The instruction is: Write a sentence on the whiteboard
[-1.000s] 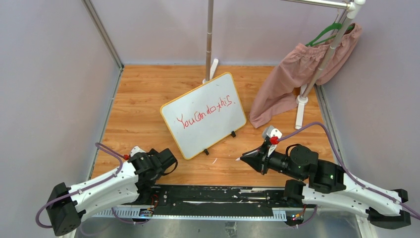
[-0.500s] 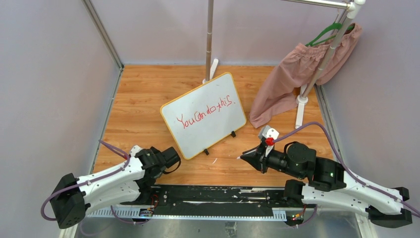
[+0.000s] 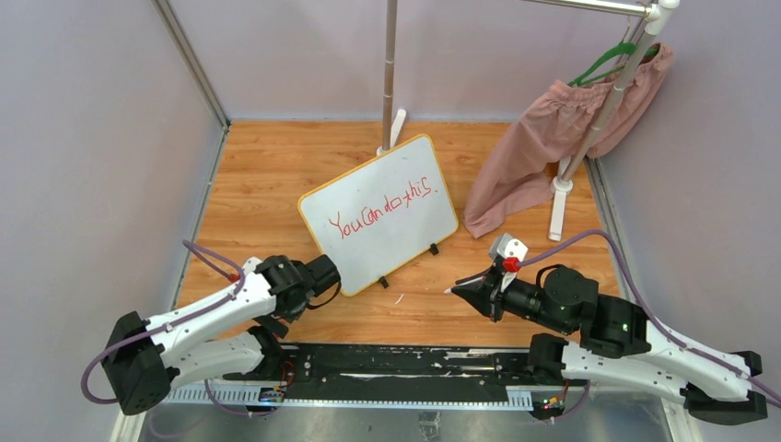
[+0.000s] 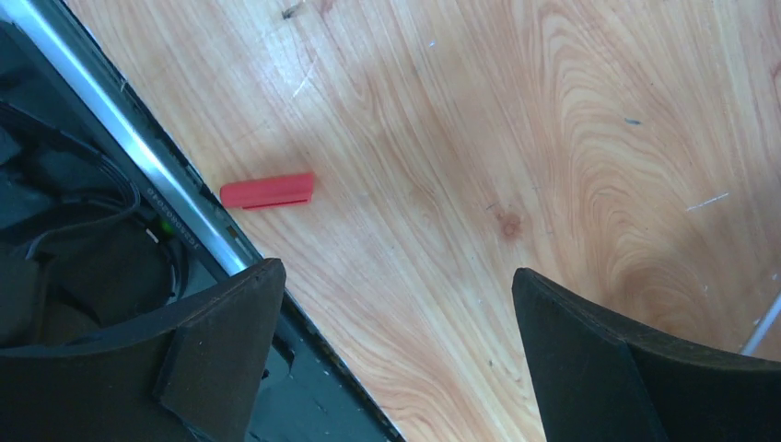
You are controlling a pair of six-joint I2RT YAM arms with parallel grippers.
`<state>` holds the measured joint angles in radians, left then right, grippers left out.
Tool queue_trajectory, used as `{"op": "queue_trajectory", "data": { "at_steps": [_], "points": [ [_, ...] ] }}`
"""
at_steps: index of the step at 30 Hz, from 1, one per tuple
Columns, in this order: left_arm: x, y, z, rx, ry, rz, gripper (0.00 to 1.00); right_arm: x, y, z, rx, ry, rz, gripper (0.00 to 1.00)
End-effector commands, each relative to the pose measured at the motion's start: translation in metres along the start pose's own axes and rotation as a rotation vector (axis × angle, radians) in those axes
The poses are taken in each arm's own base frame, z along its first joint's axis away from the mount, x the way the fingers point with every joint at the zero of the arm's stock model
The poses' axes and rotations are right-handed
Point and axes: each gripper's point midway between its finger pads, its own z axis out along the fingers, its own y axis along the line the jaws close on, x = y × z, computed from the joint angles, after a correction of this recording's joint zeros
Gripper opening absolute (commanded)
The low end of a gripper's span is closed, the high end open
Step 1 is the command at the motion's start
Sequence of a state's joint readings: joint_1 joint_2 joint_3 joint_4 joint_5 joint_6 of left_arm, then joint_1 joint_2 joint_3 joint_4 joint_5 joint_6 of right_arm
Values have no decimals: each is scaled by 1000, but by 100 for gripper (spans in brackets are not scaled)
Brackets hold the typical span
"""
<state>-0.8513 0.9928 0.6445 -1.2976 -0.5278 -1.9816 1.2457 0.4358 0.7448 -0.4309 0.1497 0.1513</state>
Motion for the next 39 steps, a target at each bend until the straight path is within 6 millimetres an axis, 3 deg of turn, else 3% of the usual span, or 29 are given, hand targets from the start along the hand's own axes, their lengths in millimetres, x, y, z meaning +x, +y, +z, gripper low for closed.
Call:
{"op": "queue_trajectory", "data": {
  "at_steps": [1,8,18,23,26,34,39],
  "points": [
    [-8,40,3,-150,-14,-24,100,-4,-5,-5,17,-21,-13,0],
    [-18,32,7,86,31,-298,100,-4,-4,-6,13,-24,-20,0],
    [-27,23,10,152,-43,-153,100,-3,-4,-4,15,-13,-23,0],
    [-32,23,20,215,-51,-322,99,0,-7,-5,30,-3,-23,0],
    [-33,25,23,189,-68,-352,100,1,-8,-5,36,4,-25,0],
    [-22,35,27,-91,-143,-206,100,4,-10,-4,46,20,-39,0],
    [-19,37,28,-99,-123,-248,100,6,-12,-5,50,22,-46,0]
  ]
}}
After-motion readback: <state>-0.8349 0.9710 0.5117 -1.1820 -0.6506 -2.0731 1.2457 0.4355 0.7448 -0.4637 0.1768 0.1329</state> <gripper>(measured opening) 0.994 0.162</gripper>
